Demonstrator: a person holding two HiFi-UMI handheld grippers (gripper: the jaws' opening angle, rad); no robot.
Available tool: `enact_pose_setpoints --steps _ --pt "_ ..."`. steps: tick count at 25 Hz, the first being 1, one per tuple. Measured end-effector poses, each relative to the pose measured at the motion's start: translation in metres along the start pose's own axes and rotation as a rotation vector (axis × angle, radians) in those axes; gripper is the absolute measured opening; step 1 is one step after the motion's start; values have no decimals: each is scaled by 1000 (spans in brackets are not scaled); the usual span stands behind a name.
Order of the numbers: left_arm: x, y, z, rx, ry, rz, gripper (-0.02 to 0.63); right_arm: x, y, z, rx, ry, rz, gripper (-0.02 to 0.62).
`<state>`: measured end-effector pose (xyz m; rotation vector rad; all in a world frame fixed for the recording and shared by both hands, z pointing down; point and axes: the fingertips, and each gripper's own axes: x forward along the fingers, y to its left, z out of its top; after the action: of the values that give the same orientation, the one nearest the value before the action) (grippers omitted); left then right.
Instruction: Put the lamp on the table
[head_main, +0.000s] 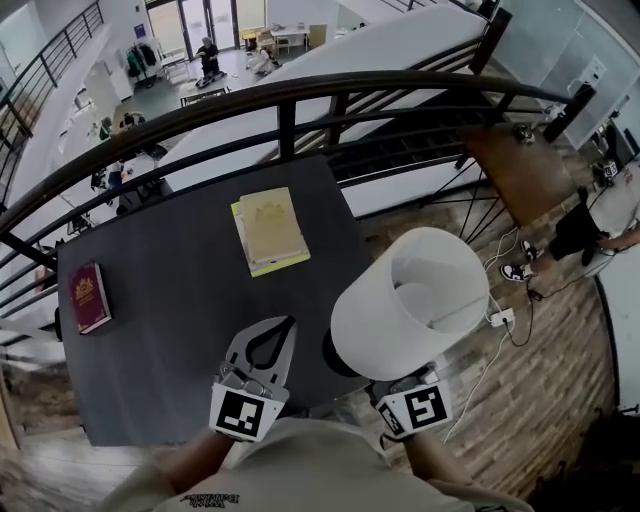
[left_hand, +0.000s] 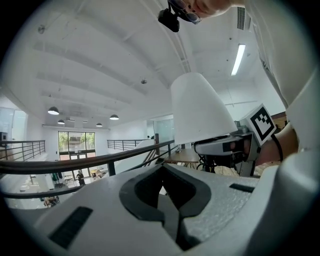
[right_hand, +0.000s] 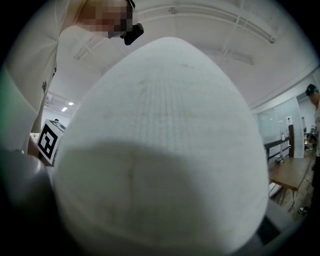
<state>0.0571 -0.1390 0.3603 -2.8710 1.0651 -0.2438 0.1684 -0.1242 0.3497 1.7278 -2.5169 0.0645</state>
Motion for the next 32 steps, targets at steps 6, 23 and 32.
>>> enact_pose_setpoints --steps 6,23,32 --pt "20 14 -3 -13 2 34 6 26 -17 0 8 -13 17 135" --pt "132 142 0 -30 -96 81 6 246 -100 43 -129 -156 51 135" --pt "236 201 -49 2 -182 93 6 371 -146 8 -130 -176 31 135"
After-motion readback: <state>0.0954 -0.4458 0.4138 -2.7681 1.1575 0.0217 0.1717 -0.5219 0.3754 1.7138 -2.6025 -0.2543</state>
